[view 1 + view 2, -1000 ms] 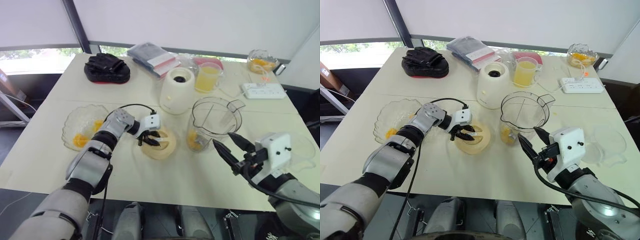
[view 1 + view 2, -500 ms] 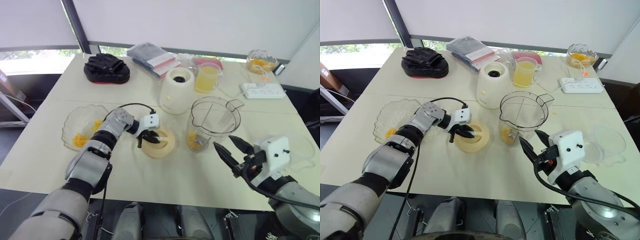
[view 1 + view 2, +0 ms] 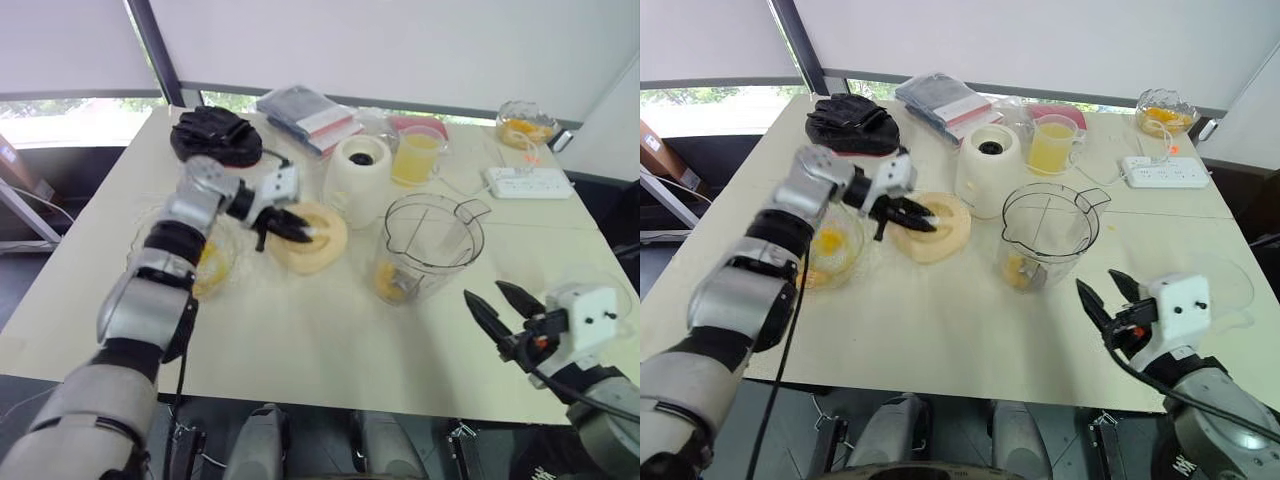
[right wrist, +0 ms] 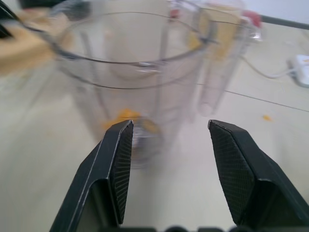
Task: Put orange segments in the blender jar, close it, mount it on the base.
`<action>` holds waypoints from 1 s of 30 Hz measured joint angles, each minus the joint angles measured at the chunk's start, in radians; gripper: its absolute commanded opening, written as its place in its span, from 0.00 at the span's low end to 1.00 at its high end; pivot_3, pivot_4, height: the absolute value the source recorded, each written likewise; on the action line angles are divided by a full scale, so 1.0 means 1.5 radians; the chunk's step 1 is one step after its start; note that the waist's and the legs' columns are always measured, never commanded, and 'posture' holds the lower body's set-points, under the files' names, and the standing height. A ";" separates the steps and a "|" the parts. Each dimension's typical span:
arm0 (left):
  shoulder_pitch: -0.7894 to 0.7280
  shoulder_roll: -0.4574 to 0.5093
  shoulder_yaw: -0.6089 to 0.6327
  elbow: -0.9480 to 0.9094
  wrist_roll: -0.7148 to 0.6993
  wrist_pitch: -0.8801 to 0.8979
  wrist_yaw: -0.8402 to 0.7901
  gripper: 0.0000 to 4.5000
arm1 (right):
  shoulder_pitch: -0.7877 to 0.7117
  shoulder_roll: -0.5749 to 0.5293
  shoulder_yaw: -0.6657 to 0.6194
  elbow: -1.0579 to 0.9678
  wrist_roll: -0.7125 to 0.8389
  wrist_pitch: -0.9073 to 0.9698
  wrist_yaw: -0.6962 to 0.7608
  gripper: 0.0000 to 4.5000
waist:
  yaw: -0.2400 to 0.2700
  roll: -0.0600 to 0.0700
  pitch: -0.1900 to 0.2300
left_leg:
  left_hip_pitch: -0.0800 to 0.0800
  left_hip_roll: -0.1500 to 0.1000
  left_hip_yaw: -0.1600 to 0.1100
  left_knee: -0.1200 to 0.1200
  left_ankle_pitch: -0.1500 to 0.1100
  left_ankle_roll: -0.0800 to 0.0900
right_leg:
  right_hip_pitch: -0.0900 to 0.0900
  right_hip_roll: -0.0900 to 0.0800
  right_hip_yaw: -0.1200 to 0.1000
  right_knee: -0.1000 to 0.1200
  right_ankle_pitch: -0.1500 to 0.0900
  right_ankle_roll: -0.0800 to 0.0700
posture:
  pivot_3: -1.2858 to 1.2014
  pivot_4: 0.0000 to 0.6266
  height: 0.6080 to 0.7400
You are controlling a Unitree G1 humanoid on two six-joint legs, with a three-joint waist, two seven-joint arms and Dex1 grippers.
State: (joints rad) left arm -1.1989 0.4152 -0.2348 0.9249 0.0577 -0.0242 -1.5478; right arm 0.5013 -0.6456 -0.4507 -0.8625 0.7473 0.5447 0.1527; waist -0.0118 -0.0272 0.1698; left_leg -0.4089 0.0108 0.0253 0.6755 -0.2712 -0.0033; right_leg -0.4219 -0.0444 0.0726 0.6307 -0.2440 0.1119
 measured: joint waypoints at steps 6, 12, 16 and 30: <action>-0.080 -0.019 0.016 0.003 -0.034 0.052 -0.034 0.06 | -0.118 0.001 0.031 0.188 -0.072 -0.053 0.081 0.58 | -0.002 0.000 0.001 | -0.001 0.000 0.001 0.004 0.000 0.000 | 0.001 0.001 0.000 0.001 0.001 -0.001 | 0.52 0.24 1.00; -0.125 -0.046 0.023 0.010 -0.059 0.081 -0.041 0.06 | -0.236 0.029 0.089 0.377 -0.151 -0.114 0.141 0.58 | -0.003 0.001 0.001 | -0.001 0.000 0.001 0.003 -0.001 0.001 | 0.000 0.002 0.000 0.001 0.001 0.000 | 0.52 0.24 1.00; -0.125 -0.058 0.023 0.010 -0.061 0.082 -0.041 0.06 | -0.306 0.050 0.103 0.457 -0.181 -0.143 0.159 0.58 | -0.005 0.002 0.001 | -0.001 0.000 0.001 0.003 -0.001 0.001 | 0.000 0.002 0.000 0.001 0.002 0.002 | 0.52 0.24 1.00; -0.121 -0.058 0.024 -0.024 -0.075 0.090 -0.033 0.06 | -0.422 0.053 0.142 0.591 -0.274 -0.197 0.207 0.58 | -0.004 0.002 0.001 | -0.001 0.000 0.001 0.003 -0.001 0.001 | -0.001 0.002 0.000 0.002 0.002 0.003 | 0.52 0.24 1.00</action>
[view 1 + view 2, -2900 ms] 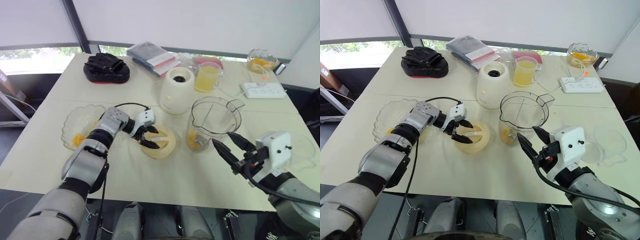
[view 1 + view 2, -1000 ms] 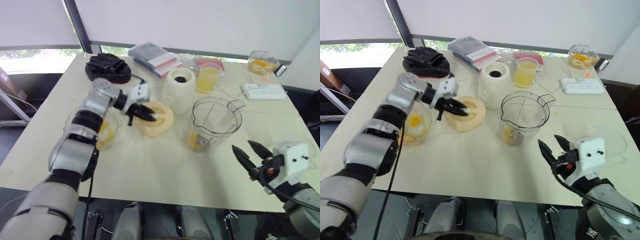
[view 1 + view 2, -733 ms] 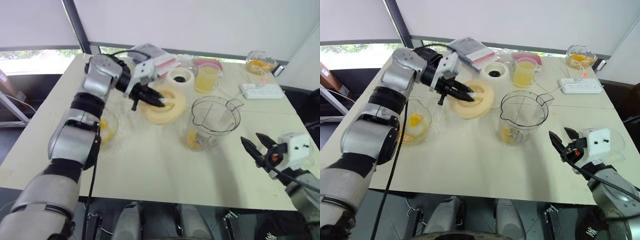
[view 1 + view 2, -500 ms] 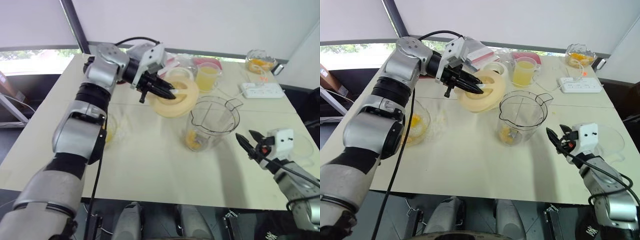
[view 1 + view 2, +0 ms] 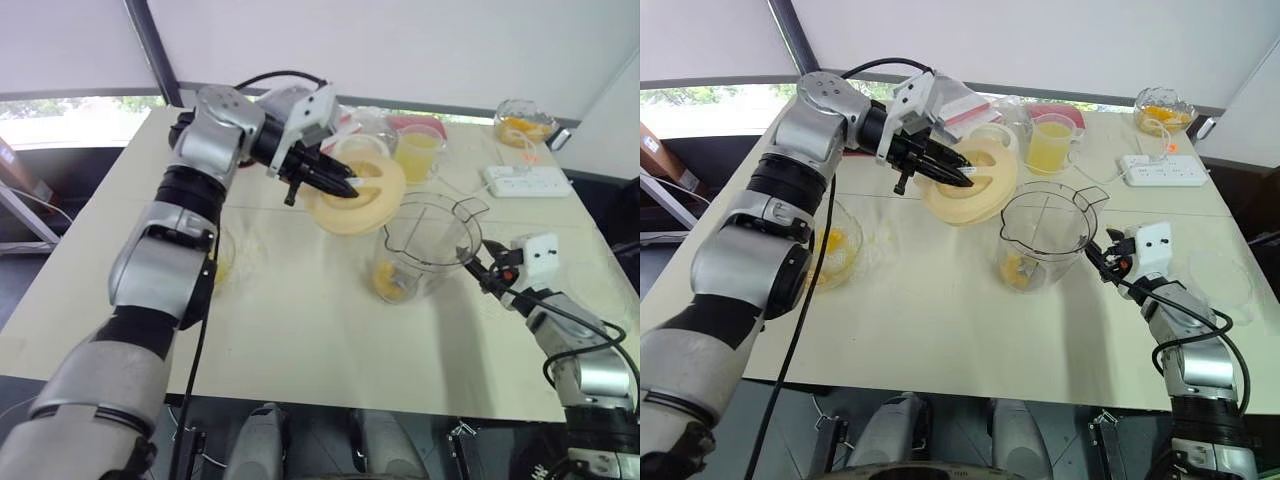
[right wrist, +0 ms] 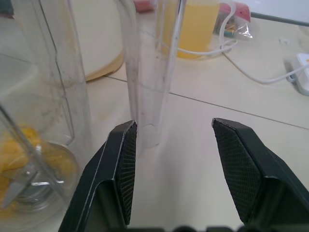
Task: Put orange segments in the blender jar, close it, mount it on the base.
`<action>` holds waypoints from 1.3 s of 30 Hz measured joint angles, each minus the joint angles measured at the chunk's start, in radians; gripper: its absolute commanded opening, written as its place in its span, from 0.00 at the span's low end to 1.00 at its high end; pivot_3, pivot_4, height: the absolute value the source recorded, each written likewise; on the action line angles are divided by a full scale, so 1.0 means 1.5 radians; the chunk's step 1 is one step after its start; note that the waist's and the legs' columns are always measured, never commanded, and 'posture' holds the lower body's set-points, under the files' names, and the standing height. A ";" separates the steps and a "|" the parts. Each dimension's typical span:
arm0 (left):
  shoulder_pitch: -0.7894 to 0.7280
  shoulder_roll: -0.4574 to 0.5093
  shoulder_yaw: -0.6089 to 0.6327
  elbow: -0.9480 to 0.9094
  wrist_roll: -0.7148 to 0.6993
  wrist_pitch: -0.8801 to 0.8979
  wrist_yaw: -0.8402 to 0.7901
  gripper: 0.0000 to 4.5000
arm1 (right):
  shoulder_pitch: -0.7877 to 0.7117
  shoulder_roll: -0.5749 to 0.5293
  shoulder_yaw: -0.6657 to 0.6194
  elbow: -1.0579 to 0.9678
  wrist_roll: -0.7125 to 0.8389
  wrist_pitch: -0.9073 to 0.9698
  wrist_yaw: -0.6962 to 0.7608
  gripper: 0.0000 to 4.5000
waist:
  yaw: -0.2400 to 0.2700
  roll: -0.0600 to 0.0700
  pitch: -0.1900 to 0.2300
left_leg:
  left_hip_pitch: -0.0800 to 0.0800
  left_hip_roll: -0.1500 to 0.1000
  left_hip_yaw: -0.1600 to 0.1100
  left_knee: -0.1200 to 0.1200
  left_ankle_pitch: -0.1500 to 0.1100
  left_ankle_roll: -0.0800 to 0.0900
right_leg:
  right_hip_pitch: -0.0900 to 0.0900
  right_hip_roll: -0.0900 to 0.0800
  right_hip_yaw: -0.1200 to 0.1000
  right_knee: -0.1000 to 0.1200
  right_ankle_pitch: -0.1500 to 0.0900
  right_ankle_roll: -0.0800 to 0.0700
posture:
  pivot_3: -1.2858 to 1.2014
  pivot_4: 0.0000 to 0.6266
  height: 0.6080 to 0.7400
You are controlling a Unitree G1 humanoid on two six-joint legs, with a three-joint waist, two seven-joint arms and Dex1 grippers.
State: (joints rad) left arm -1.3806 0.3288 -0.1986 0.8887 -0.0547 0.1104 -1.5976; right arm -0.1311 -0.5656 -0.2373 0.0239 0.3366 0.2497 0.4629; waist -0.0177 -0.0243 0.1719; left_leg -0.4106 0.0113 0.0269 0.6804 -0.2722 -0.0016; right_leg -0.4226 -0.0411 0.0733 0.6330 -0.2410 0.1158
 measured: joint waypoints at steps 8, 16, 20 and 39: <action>0.005 -0.001 0.000 -0.009 -0.010 0.009 0.006 0.06 | -0.043 0.000 0.006 0.071 -0.015 -0.033 0.043 0.58 | -0.002 0.000 0.000 | 0.000 0.000 0.000 0.000 0.000 0.000 | 0.000 0.000 0.000 0.000 0.000 0.000 | 0.52 0.24 1.00; 0.009 -0.001 0.000 -0.019 -0.011 0.010 0.007 0.06 | -0.091 -0.002 0.006 0.142 -0.020 -0.061 0.092 0.58 | -0.002 0.000 0.000 | 0.000 0.000 0.000 0.000 0.000 0.000 | 0.000 0.000 0.000 0.000 0.000 0.000 | 0.52 0.24 1.00; 0.009 -0.001 0.000 -0.019 -0.011 0.010 0.009 0.06 | -0.098 -0.008 0.006 0.154 -0.020 -0.061 0.121 0.58 | -0.002 0.000 0.000 | 0.000 0.000 0.000 0.000 0.000 0.000 | 0.000 0.000 0.000 0.000 0.000 0.001 | 0.52 0.24 1.00; 0.009 -0.014 -0.001 0.004 -0.011 -0.009 0.027 0.06 | 0.046 0.013 -0.005 -0.084 0.022 0.058 0.100 0.58 | -0.002 0.001 0.000 | 0.000 0.000 0.000 0.000 0.000 0.000 | -0.001 0.001 0.000 0.001 0.000 0.001 | 0.52 0.24 1.00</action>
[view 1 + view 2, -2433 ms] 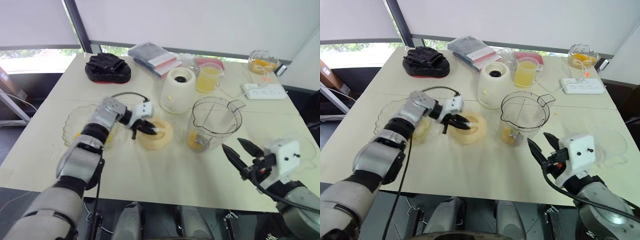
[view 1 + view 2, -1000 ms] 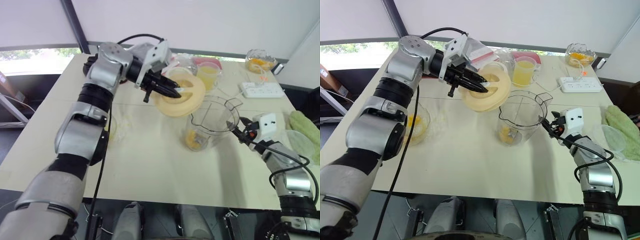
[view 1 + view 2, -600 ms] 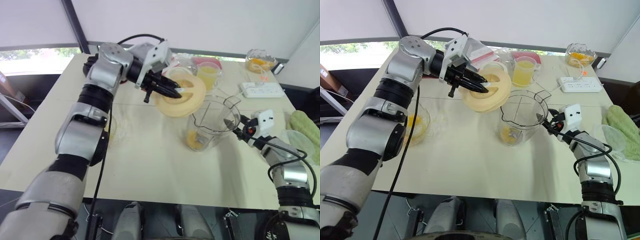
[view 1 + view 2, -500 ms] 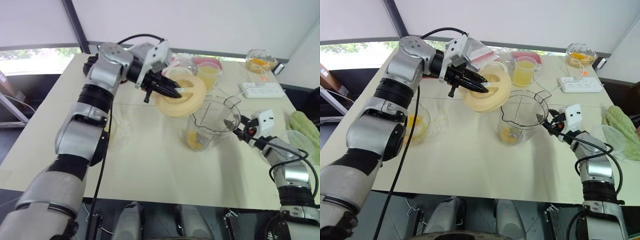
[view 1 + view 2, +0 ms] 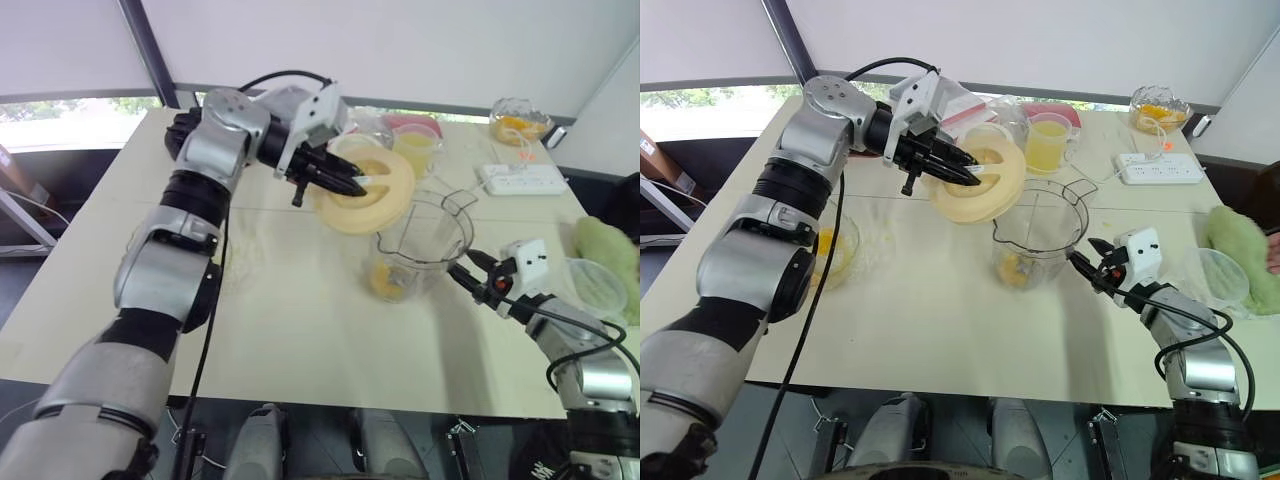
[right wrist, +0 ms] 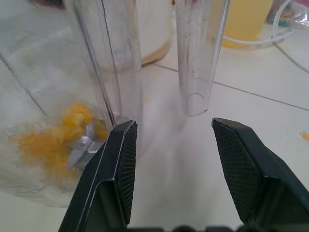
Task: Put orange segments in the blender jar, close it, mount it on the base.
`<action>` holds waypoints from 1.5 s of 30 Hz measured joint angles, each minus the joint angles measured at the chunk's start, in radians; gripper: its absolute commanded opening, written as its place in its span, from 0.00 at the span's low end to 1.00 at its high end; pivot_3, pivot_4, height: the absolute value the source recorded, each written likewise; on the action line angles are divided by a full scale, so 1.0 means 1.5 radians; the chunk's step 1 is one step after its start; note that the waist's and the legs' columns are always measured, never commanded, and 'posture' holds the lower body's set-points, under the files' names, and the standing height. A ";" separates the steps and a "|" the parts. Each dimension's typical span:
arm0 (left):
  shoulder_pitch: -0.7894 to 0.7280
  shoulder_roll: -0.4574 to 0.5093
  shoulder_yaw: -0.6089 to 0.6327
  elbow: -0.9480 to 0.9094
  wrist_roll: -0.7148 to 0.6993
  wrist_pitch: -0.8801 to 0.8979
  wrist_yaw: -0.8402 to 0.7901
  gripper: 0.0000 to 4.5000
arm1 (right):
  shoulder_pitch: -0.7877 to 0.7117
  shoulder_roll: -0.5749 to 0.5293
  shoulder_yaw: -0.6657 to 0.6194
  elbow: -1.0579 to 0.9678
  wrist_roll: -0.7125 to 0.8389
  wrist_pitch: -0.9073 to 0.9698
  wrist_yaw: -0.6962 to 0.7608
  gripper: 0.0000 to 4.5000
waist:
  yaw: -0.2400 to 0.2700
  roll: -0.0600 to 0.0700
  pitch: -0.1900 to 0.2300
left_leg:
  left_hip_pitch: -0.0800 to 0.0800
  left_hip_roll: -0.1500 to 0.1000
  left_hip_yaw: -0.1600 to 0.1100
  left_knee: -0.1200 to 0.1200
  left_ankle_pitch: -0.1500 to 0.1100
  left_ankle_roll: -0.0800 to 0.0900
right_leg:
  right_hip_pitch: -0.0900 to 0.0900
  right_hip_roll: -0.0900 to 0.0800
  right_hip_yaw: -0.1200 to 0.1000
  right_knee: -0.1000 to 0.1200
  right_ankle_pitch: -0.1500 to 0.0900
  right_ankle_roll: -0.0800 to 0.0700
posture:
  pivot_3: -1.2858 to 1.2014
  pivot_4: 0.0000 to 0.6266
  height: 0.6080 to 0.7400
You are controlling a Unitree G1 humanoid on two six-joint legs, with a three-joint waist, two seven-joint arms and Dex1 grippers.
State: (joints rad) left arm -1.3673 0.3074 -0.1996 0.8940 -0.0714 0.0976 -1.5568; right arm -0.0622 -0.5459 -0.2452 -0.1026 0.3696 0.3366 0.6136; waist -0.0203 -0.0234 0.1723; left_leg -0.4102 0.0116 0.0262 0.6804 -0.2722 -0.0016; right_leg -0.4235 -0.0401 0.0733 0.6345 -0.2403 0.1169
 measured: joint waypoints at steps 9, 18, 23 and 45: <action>0.000 -0.007 0.000 0.007 0.000 -0.004 0.005 0.06 | 0.045 0.019 0.007 -0.063 0.002 0.023 -0.034 0.58 | 0.002 0.000 0.000 | 0.000 0.000 0.000 0.000 0.000 0.000 | 0.000 0.000 0.000 0.000 0.000 0.000 | 0.52 0.24 1.00; 0.000 -0.011 0.000 0.007 0.000 -0.007 0.005 0.06 | 0.042 0.015 0.006 -0.052 -0.017 0.018 -0.052 0.58 | 0.001 0.000 0.000 | 0.000 0.000 0.000 0.000 0.000 0.000 | 0.000 0.000 0.000 0.000 0.000 0.000 | 0.52 0.24 1.00; 0.000 -0.011 0.000 0.007 0.000 -0.011 0.005 0.06 | 0.040 -0.018 0.005 -0.032 -0.037 0.012 -0.042 0.58 | 0.002 0.000 0.000 | 0.000 0.000 0.001 0.000 0.000 0.000 | 0.000 0.000 0.000 0.000 0.000 0.000 | 0.52 0.24 1.00; 0.019 -0.006 0.000 -0.012 0.000 0.002 0.007 0.06 | -0.076 -0.068 -0.037 0.150 -0.011 -0.054 0.091 0.58 | 0.001 0.000 0.000 | 0.000 0.000 0.001 0.000 0.000 0.000 | 0.000 0.000 0.000 0.000 0.000 0.000 | 0.52 0.24 1.00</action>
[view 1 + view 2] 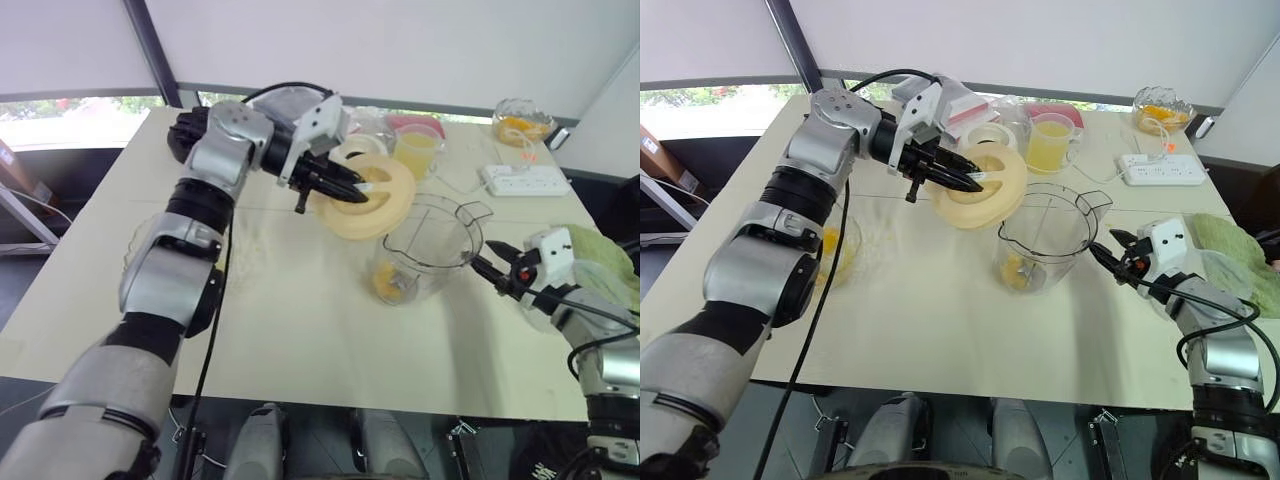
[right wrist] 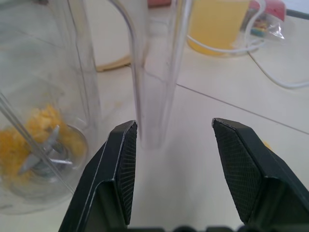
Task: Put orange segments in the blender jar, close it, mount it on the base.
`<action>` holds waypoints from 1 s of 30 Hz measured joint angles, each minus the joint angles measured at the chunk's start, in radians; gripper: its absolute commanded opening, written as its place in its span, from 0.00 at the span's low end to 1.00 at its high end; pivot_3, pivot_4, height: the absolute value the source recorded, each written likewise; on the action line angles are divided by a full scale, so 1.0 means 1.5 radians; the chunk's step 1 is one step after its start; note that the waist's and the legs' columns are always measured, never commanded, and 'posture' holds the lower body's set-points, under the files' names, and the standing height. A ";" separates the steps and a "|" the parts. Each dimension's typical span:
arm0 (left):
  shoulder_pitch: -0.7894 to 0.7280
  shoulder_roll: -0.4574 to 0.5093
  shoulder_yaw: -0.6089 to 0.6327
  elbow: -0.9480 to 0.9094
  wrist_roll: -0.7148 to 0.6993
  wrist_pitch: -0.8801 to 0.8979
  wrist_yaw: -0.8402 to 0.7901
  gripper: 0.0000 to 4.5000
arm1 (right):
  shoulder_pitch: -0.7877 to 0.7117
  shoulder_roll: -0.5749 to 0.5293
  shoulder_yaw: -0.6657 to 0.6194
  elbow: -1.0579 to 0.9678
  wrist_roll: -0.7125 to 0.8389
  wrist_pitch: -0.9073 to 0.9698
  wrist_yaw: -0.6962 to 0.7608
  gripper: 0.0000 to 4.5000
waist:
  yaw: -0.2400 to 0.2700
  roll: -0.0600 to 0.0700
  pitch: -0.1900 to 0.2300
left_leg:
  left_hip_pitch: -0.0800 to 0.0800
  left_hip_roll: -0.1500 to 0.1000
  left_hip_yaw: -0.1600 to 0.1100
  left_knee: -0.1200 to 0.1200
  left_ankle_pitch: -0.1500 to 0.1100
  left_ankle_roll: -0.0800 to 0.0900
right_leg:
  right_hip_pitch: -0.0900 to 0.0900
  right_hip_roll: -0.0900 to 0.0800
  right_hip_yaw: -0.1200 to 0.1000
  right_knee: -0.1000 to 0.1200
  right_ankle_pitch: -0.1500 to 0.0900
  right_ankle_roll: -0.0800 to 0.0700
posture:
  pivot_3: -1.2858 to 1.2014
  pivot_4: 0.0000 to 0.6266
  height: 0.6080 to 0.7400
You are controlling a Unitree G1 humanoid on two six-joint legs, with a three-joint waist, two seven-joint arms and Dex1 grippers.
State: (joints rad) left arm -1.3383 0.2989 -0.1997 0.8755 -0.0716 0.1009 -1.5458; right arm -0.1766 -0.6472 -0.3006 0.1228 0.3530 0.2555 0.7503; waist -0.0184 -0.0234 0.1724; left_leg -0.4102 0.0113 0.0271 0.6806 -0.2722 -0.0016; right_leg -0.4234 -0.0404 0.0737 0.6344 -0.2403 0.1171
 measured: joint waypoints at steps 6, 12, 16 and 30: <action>0.000 0.003 0.000 -0.009 0.000 0.002 0.001 0.06 | -0.010 -0.001 0.000 0.009 0.006 0.000 0.032 0.58 | 0.000 0.000 0.000 | 0.000 0.000 0.000 0.000 0.000 0.000 | 0.000 0.000 0.000 0.000 0.000 0.000 | 0.52 0.24 1.00; 0.000 0.003 0.000 -0.010 -0.001 0.009 0.001 0.06 | -0.021 -0.005 0.000 0.028 0.010 -0.004 0.071 0.58 | 0.000 0.000 0.000 | 0.000 0.000 0.000 0.000 0.000 0.000 | 0.000 0.000 0.000 0.000 0.000 0.000 | 0.52 0.24 1.00; 0.001 0.003 0.000 -0.016 -0.001 0.014 0.001 0.06 | -0.047 -0.007 0.000 0.070 0.008 -0.018 0.081 0.58 | -0.001 0.000 0.000 | 0.000 0.000 0.000 0.000 0.000 0.000 | 0.000 0.000 0.000 0.000 0.000 0.000 | 0.52 0.24 1.00; 0.007 0.008 0.000 -0.040 -0.001 0.023 0.000 0.06 | -0.091 -0.008 0.006 0.129 0.002 -0.039 0.093 0.58 | -0.001 0.000 0.000 | 0.000 0.000 0.000 0.000 0.000 0.000 | 0.000 0.000 0.000 0.000 0.000 0.000 | 0.52 0.24 1.00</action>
State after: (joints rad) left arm -1.3278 0.3113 -0.1999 0.8156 -0.0738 0.1350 -1.5452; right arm -0.3137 -0.6587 -0.2912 0.3162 0.3564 0.1963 0.8893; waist -0.0199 -0.0231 0.1725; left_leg -0.4102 0.0114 0.0272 0.6806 -0.2722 -0.0017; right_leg -0.4234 -0.0405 0.0737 0.6344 -0.2401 0.1173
